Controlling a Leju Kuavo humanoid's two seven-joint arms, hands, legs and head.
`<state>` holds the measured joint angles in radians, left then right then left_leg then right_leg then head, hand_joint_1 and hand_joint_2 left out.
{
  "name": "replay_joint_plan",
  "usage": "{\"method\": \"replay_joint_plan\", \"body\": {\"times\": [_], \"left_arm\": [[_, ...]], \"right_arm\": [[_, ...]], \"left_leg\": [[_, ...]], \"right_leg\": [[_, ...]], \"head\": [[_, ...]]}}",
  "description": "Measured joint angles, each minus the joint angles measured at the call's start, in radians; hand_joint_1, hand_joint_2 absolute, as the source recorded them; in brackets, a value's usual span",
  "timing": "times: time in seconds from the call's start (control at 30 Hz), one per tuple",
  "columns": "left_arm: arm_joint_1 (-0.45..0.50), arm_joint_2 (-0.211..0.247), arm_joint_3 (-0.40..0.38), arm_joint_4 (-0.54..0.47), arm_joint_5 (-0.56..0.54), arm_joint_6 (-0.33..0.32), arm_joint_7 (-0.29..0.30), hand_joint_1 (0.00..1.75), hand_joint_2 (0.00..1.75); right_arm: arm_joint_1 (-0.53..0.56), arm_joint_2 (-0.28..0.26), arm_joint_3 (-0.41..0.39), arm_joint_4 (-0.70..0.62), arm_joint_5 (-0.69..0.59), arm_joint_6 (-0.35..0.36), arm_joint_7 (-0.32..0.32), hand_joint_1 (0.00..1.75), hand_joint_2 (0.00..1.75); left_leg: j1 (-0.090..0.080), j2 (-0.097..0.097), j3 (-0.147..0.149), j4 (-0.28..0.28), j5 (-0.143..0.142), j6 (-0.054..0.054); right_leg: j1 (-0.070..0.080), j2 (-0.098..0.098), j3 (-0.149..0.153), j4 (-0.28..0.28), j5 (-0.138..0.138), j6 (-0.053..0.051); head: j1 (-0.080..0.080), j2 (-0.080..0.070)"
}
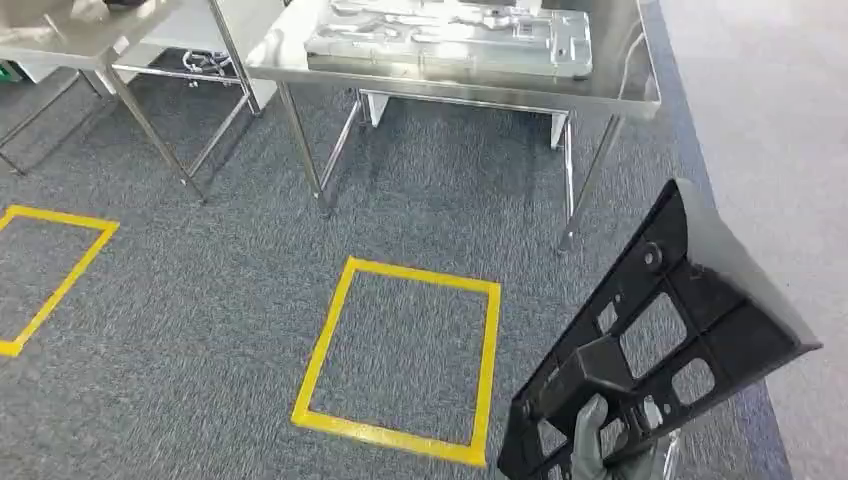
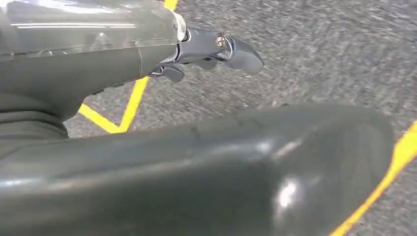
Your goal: Take the parts from the cabinet and place them on the table.
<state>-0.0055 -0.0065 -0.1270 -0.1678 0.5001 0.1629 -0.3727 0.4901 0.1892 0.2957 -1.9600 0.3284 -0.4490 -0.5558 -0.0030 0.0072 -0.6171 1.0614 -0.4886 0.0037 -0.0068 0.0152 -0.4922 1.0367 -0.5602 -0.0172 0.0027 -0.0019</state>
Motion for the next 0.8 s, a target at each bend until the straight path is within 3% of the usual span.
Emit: {"method": "replay_joint_plan", "body": {"times": [0.03, 0.07, 0.13, 0.17, 0.23, 0.27, 0.3, 0.33, 0.37, 0.4, 0.47, 0.5, 0.53, 0.57, 0.63, 0.7, 0.8], "left_arm": [[-0.004, 0.000, 0.000, 0.000, -0.001, -0.001, 0.000, 0.00, 0.00], [-0.003, 0.001, 0.000, 0.000, -0.001, -0.001, 0.000, 0.00, 0.00], [-0.002, 0.001, 0.000, 0.000, -0.002, -0.002, 0.002, 0.00, 0.00], [-0.001, 0.002, 0.000, 0.000, -0.006, -0.004, 0.003, 0.00, 0.00], [-0.004, 0.003, 0.000, 0.000, -0.009, -0.009, 0.003, 0.00, 0.00], [-0.005, 0.002, 0.000, 0.000, -0.012, -0.012, 0.003, 0.00, 0.00], [-0.005, 0.003, 0.000, 0.000, -0.017, -0.013, 0.003, 0.00, 0.00], [-0.005, 0.003, -0.001, 0.000, -0.019, -0.016, 0.005, 0.00, 0.00], [-0.005, 0.003, -0.002, 0.000, -0.021, -0.016, 0.006, 0.00, 0.00], [-0.004, 0.003, -0.003, 0.000, -0.022, -0.016, 0.008, 0.00, 0.00], [-0.003, 0.003, -0.003, 0.000, -0.025, -0.016, 0.010, 0.00, 0.00], [-0.007, 0.003, -0.004, 0.000, -0.026, -0.016, 0.012, 0.00, 0.00], [-0.013, 0.003, -0.004, 0.000, -0.027, -0.016, 0.013, 0.00, 0.00], [-0.015, 0.004, -0.005, 0.000, -0.028, -0.016, 0.014, 0.00, 0.00], [-0.013, 0.005, -0.006, 0.000, -0.031, -0.016, 0.016, 0.00, 0.00], [-0.015, 0.007, -0.007, 0.000, -0.033, -0.016, 0.017, 0.00, 0.00], [-0.018, 0.009, -0.008, 0.000, -0.037, -0.016, 0.021, 0.00, 0.00]], "right_arm": [[-0.001, 0.000, 0.000, 0.003, 0.000, -0.001, 0.001, 1.75, 1.75], [0.000, 0.000, 0.000, 0.004, 0.001, -0.004, 0.009, 1.75, 1.75], [-0.004, 0.000, -0.002, 0.009, 0.006, -0.010, 0.024, 1.75, 1.75], [-0.005, 0.000, -0.003, 0.012, 0.008, -0.014, 0.034, 1.75, 1.75], [-0.014, 0.000, -0.009, 0.015, 0.013, -0.021, 0.052, 1.75, 1.75], [-0.020, 0.000, -0.017, 0.018, 0.013, -0.025, 0.065, 1.75, 1.75], [-0.022, 0.000, -0.026, 0.021, 0.013, -0.027, 0.074, 1.75, 1.75], [-0.023, 0.000, -0.037, 0.026, 0.014, -0.027, 0.081, 1.75, 1.75], [-0.027, 0.000, -0.047, 0.028, 0.013, -0.027, 0.089, 1.75, 1.75], [-0.033, 0.000, -0.058, 0.031, 0.013, -0.027, 0.094, 1.75, 1.75], [-0.043, 0.001, -0.074, 0.032, 0.013, -0.021, 0.100, 1.75, 1.75], [-0.048, 0.002, -0.085, 0.037, 0.013, -0.018, 0.105, 1.75, 1.75], [-0.054, 0.003, -0.092, 0.038, 0.015, -0.017, 0.106, 1.75, 1.75], [-0.055, 0.006, -0.098, 0.039, 0.016, -0.014, 0.108, 1.75, 1.75], [-0.062, 0.012, -0.108, 0.042, 0.015, 0.007, 0.110, 1.75, 1.75], [-0.068, 0.021, -0.116, 0.045, 0.036, 0.014, 0.116, 1.75, 1.75], [-0.074, 0.034, -0.130, 0.056, 0.080, 0.010, 0.135, 1.75, 1.75]], "left_leg": [[-0.003, -0.002, 0.008, -0.007, -0.003, 0.003], [-0.003, -0.003, 0.009, -0.023, 0.016, 0.009], [0.004, -0.005, 0.046, -0.039, 0.016, 0.017], [0.005, -0.002, 0.063, -0.049, 0.015, 0.021], [0.006, -0.003, 0.075, -0.055, 0.009, 0.031], [0.005, -0.004, 0.080, -0.055, 0.001, 0.032], [0.005, -0.004, 0.085, -0.055, -0.005, 0.032], [0.005, -0.005, 0.095, -0.055, -0.013, 0.031], [0.005, -0.007, 0.109, -0.055, -0.023, 0.030], [0.005, -0.007, 0.124, -0.055, -0.033, 0.028], [0.005, -0.004, 0.141, -0.057, -0.052, 0.025], [0.002, -0.005, 0.152, -0.055, -0.058, 0.019], [0.004, -0.006, 0.149, -0.058, -0.063, 0.012], [0.004, -0.006, 0.154, -0.065, -0.067, 0.005], [0.000, -0.007, 0.174, -0.047, -0.059, -0.007], [0.005, -0.008, 0.141, 0.032, -0.073, -0.011], [0.012, -0.008, -0.008, 0.236, -0.166, -0.026]], "right_leg": [[-0.002, 0.000, -0.004, -0.006, -0.004, 0.011], [-0.002, 0.000, 0.013, -0.001, 0.002, 0.017], [0.000, -0.001, 0.024, 0.002, 0.003, 0.030], [-0.004, -0.006, 0.020, 0.032, -0.001, 0.034], [-0.005, -0.008, -0.052, 0.145, -0.040, 0.039], [-0.006, -0.008, -0.109, 0.221, -0.079, 0.042], [-0.006, -0.009, -0.150, 0.264, -0.104, 0.048], [-0.006, -0.009, -0.175, 0.274, -0.104, 0.052], [-0.006, -0.009, -0.177, 0.240, -0.072, 0.052], [-0.006, -0.010, -0.161, 0.174, -0.019, 0.048], [0.001, -0.015, -0.121, 0.017, 0.111, 0.034], [0.009, -0.019, -0.130, 0.022, 0.085, 0.026], [0.011, -0.018, -0.129, 0.015, 0.073, 0.019], [0.012, -0.018, -0.123, 0.007, 0.091, 0.010], [0.003, -0.013, -0.098, -0.002, 0.088, -0.002], [-0.002, -0.018, -0.073, -0.014, 0.080, -0.013], [-0.002, -0.025, -0.054, -0.014, 0.057, -0.014]], "head": [[-0.005, 0.000], [-0.005, 0.000], [-0.006, 0.000], [-0.003, 0.000], [0.000, 0.000], [-0.001, 0.000], [0.000, 0.000], [-0.001, 0.000], [0.000, 0.000], [0.000, 0.000], [0.001, 0.000], [-0.007, 0.000], [-0.004, 0.000], [-0.003, 0.000], [-0.004, 0.000], [-0.010, 0.000], [-0.011, 0.000]]}}
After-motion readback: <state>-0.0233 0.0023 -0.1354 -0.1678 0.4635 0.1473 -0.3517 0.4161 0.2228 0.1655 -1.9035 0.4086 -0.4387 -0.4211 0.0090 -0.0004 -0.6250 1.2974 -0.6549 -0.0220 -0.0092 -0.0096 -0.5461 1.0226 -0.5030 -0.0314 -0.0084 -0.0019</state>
